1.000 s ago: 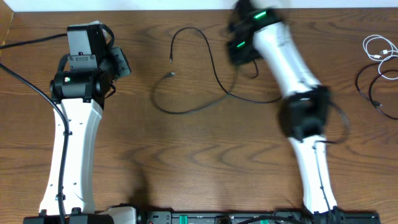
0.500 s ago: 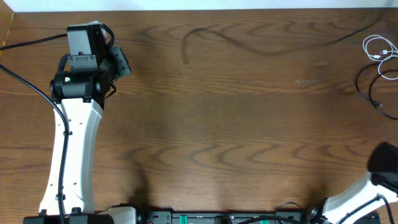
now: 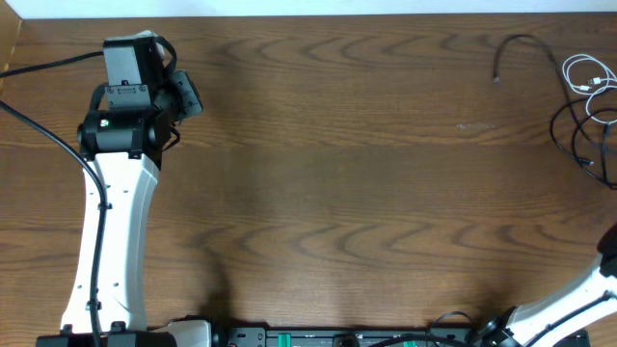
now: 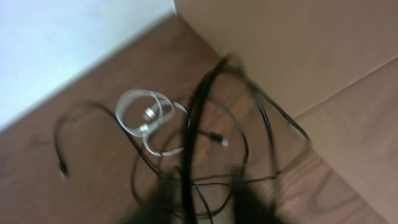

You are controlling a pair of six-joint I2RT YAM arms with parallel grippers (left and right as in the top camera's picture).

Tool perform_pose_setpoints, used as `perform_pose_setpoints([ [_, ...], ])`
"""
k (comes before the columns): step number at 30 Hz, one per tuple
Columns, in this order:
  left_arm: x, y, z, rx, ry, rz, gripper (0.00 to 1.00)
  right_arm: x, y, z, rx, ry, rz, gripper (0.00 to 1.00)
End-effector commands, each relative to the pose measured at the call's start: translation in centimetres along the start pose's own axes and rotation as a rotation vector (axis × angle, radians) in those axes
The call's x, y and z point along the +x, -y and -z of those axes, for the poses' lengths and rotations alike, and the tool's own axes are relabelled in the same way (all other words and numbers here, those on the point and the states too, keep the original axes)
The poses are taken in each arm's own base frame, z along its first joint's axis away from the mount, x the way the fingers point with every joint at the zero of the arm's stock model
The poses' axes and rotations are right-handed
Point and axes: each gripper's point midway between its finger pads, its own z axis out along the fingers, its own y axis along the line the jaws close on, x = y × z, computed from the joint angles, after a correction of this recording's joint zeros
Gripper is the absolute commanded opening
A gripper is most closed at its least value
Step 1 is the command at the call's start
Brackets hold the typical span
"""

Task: Untangle cables

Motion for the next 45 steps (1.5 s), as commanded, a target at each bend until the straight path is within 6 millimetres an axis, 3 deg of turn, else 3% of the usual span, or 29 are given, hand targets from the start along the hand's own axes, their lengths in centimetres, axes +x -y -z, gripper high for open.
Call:
perform_pose_setpoints([
  [1,0.1,-0.3,-0.5,-0.011,-0.006,0.013,0.27,2.7,-0.7,-4.6,0.051,-0.116,0.045,0.83],
  [3,0.1,-0.3,-0.5,-0.011,-0.006,0.013,0.27,3.9,-1.6,-5.9,0.041,-0.164,0.059,0.99],
  [10,0.1,-0.3,-0.5,-0.011,-0.006,0.013,0.27,5.9,-5.6,-6.2,-0.003,-0.233,0.122,0.99],
  [17,0.1,-0.3,-0.5,-0.011,-0.007,0.013,0.27,8.4,-13.5,-5.6,-0.151,-0.293,0.222,0.99],
  [22,0.1,-0.3,-0.5,-0.012,-0.01,0.012,0.29,9.9,-17.7,-6.1,-0.198,-0.311,0.282,0.99],
  [27,0.1,-0.3,-0.5,-0.013,-0.01,0.013,0.5,11.8,-21.1,-5.0,-0.238,-0.344,0.347,0.99],
  [31,0.2,-0.3,-0.5,-0.013,-0.012,0.012,0.97,13.7,-23.5,-2.9,-0.307,-0.392,0.412,0.99],
  [34,0.5,-0.5,-0.5,-0.018,-0.025,0.012,0.98,15.4,-25.7,-0.8,-0.384,-0.425,0.487,0.99],
  [38,0.5,-0.5,-0.5,-0.018,-0.025,0.012,0.99,16.1,-27.8,2.4,-0.424,-0.412,0.545,0.99],
  [41,0.5,-0.5,-0.5,-0.018,-0.025,0.012,0.99,16.1,-29.3,6.1,-0.466,-0.365,0.586,0.99],
  [42,0.5,-0.5,-0.5,-0.018,-0.025,0.011,0.99,16.0,-29.7,8.2,-0.489,-0.334,0.604,0.99],
  [45,0.5,-0.5,-0.5,-0.018,-0.025,0.012,0.99,15.8,-30.0,12.1,-0.525,-0.284,0.627,0.99],
])
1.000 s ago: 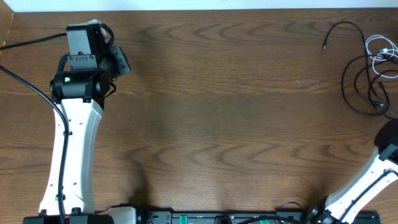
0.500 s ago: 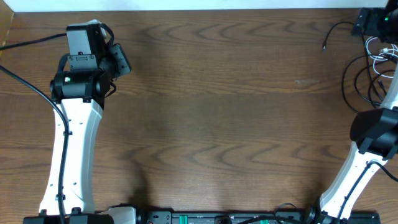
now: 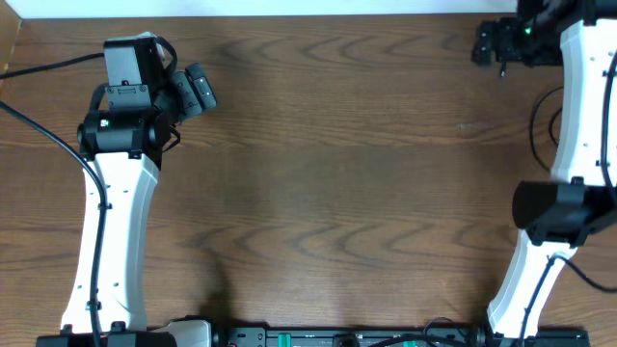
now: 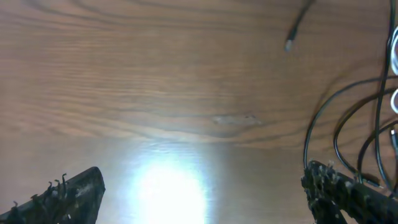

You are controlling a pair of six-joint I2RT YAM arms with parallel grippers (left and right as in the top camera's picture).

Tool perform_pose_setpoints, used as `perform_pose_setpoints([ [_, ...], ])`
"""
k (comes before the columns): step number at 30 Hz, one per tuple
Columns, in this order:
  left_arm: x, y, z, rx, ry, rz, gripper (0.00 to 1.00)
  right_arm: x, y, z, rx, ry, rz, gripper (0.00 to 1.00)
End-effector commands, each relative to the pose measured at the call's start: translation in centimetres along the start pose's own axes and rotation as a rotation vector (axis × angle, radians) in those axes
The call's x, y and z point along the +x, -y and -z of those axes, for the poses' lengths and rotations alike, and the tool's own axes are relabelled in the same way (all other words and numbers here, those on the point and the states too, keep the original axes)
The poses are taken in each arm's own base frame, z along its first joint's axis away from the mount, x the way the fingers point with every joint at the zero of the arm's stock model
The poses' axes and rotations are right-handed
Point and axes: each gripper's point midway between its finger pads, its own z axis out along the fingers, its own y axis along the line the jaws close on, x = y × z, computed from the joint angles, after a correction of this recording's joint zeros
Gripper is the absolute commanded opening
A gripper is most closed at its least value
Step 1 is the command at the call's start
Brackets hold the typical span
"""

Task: Untangle cables

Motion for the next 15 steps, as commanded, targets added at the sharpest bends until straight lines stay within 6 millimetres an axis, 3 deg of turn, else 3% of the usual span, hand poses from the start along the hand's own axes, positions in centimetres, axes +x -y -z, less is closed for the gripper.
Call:
perform_pose_setpoints([
  [1,0.2,-0.4,-0.5,-0.014,-0.014,0.001,0.99,0.4,-2.8,7.0,-0.019,0.132,0.068,0.99],
  [7,0.2,-0.4,-0.5,-0.014,-0.014,0.001,0.99,1.7,-3.9,11.5,-0.022,0.205,0.088,0.99],
  [15,0.2,-0.4,-0.5,-0.014,-0.014,0.001,1.0,2.5,-3.0,12.0,0.025,0.187,0.08,0.99],
])
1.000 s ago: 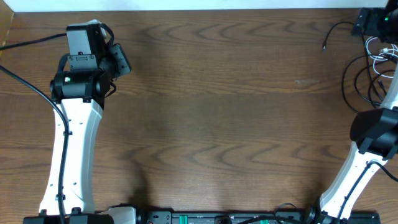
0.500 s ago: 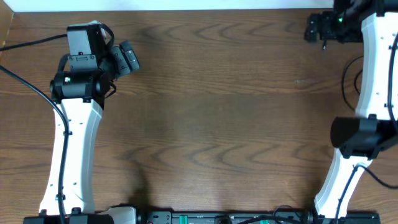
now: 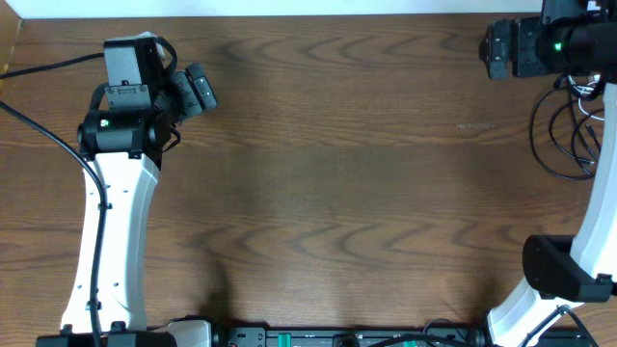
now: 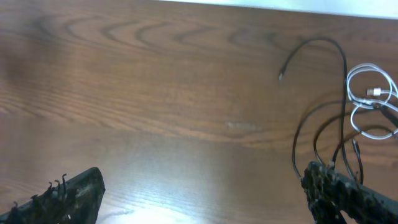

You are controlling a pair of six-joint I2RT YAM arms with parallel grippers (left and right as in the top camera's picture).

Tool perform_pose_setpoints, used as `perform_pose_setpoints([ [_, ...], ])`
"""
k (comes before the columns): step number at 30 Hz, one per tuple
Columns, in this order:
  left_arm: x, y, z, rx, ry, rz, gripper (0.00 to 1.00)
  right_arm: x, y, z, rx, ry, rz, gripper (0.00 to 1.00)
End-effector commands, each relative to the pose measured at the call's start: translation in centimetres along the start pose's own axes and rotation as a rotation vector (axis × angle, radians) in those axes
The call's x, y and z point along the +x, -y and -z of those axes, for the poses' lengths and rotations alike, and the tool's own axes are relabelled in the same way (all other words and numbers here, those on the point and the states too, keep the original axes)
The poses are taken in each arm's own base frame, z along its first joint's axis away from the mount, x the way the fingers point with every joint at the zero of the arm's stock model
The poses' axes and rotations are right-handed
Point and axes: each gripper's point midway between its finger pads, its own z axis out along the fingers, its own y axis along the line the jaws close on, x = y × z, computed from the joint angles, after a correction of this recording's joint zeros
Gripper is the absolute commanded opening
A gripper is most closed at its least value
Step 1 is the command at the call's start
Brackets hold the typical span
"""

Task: Untangle cables

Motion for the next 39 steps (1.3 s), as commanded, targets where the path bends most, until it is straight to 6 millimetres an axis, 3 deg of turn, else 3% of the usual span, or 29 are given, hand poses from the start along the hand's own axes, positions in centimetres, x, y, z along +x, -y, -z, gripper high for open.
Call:
perform_pose_setpoints([
  [1,0.2,-0.4,-0.5,-0.014,-0.014,0.001,1.0,0.9,0.9,-0.4,0.04,-0.045,0.003,0.99],
  [9,0.2,-0.4,-0.5,-0.014,-0.013,0.001,1.0,1.2,1.3,-0.4,0.063,-0.058,0.002,0.99],
  [16,0.2,-0.4,-0.5,-0.014,-0.014,0.001,1.0,-0.4,3.3,3.6,0.191,0.123,0.001,0.99],
  [20,0.2,-0.4,-0.5,-0.014,-0.014,0.001,1.0,0.3,4.3,5.2,0.241,0.257,-0.014,0.99],
  [24,0.2,-0.4,-0.5,-0.014,-0.014,0.001,1.0,2.8,6.1,6.1,0.295,0.385,-0.054,0.99],
  [29,0.2,-0.4,-0.5,-0.014,-0.013,0.001,1.0,6.6,6.7,5.8,0.329,0.505,-0.069,0.99],
  [39,0.2,-0.4,-0.5,-0.014,-0.014,0.001,1.0,14.4,5.6,2.1,0.318,0.742,-0.054,0.99],
])
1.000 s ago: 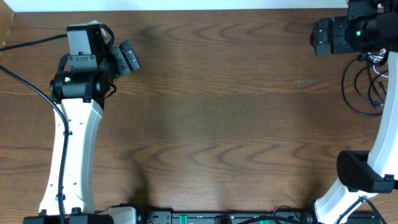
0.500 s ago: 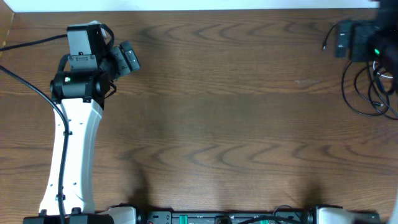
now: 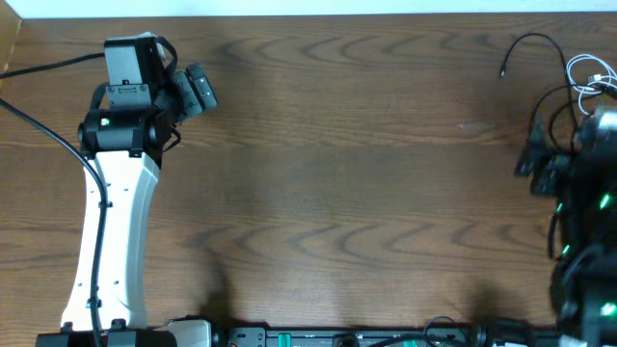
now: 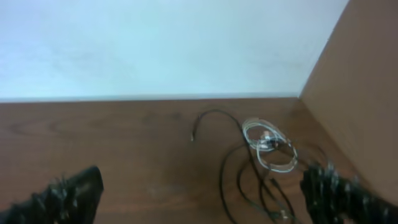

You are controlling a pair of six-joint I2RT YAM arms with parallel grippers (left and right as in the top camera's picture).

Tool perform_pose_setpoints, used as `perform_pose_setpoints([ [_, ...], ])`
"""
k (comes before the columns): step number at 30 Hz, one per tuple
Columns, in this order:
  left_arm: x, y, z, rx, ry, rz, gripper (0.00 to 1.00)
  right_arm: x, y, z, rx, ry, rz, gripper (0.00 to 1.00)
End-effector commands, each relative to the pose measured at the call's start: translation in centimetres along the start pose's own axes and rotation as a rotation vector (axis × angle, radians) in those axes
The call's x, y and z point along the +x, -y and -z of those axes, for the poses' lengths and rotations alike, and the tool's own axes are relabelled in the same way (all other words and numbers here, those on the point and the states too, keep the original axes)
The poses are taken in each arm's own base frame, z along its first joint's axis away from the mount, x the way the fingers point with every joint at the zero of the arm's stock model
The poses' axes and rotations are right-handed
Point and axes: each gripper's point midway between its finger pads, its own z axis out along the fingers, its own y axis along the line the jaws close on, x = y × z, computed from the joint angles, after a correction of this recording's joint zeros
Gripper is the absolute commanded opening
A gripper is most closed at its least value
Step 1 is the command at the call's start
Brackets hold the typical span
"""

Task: Untangle cables

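A tangle of cables lies at the table's far right corner. A thin black cable (image 3: 528, 39) arcs out to a free plug end (image 4: 193, 138). Beside it sits a coiled white cable (image 4: 268, 142), lying over black loops (image 4: 245, 180). My right gripper (image 4: 202, 202) is open, its fingers (image 4: 68, 194) wide apart and holding nothing, hovering short of the tangle. In the overhead view the right gripper (image 3: 540, 164) is at the right edge, near the loops. My left gripper (image 3: 198, 89) rests at the far left, away from the cables; its jaws do not show clearly.
A white wall (image 4: 155, 43) runs along the table's back edge, and a brown side panel (image 4: 367, 93) closes off the right corner. The left arm (image 3: 111, 202) stretches along the left side of the wooden table (image 3: 337, 193).
My right arm has moved from the back right corner to the right edge at mid-depth. Its camera now faces the back wall across the cables. The gripper is still open; the left arm is unmoved.
At first my right wrist was close over the tangle, blurred, with the arm almost out of the overhead view. Then it reached to the back edge, open over bare wood left of the cables. Now it is back at the right edge. The cables lie much as before.
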Motion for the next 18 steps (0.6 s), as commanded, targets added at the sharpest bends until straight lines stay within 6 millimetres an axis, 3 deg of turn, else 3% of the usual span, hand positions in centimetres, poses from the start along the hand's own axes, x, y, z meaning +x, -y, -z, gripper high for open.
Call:
perform_pose_setpoints([
  [1,0.1,-0.3,-0.3,-0.012,-0.008,0.0,1.0,3.1,-0.6,0.8,-0.023,0.058,-0.009,0.99],
  [8,0.1,-0.3,-0.3,-0.012,-0.008,0.0,1.0,7.1,-2.3,1.5,-0.071,0.214,-0.011,0.99],
  [18,0.1,-0.3,-0.3,-0.012,-0.008,0.0,1.0,12.3,-3.4,1.4,-0.107,0.25,-0.018,0.99],
])
